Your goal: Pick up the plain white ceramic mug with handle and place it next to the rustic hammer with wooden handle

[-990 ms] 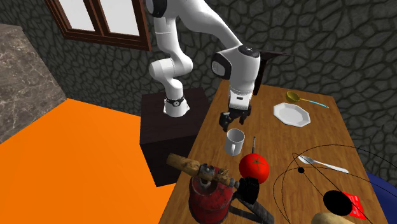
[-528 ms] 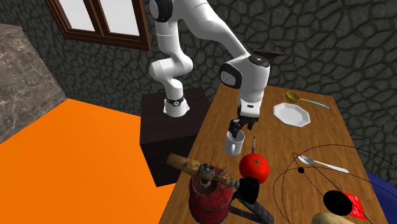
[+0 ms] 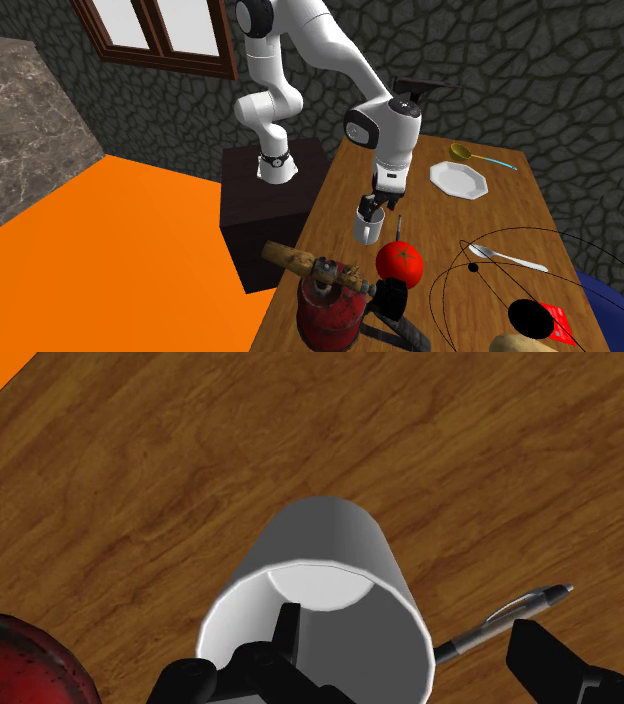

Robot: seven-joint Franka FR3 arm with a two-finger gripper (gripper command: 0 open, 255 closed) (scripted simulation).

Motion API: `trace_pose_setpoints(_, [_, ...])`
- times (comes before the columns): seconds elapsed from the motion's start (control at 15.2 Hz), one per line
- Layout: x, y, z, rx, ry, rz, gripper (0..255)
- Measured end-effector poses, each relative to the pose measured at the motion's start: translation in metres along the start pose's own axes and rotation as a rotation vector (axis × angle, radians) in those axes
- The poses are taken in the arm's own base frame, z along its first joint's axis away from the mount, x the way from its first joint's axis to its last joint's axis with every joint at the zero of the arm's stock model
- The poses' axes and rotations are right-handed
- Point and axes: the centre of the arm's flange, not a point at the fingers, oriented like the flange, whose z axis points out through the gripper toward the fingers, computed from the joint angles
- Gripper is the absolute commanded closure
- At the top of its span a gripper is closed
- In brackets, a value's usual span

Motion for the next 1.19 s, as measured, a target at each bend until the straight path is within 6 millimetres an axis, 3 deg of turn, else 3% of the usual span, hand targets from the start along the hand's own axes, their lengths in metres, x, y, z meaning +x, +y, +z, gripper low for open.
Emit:
trace_pose_setpoints(0.13, [0.0, 0.0, 0.0, 0.0, 0.0, 0.0, 0])
trace_pose_setpoints(0.2, [0.0, 0.0, 0.0, 0.0, 0.0, 0.0, 255])
trace_pose_setpoints(0.86, [0.0, 0.0, 0.0, 0.0, 0.0, 0.0, 255])
trace_pose_setpoints(1.19, [0.002, 0.0, -0.021, 0.0, 0.0, 0.0, 255])
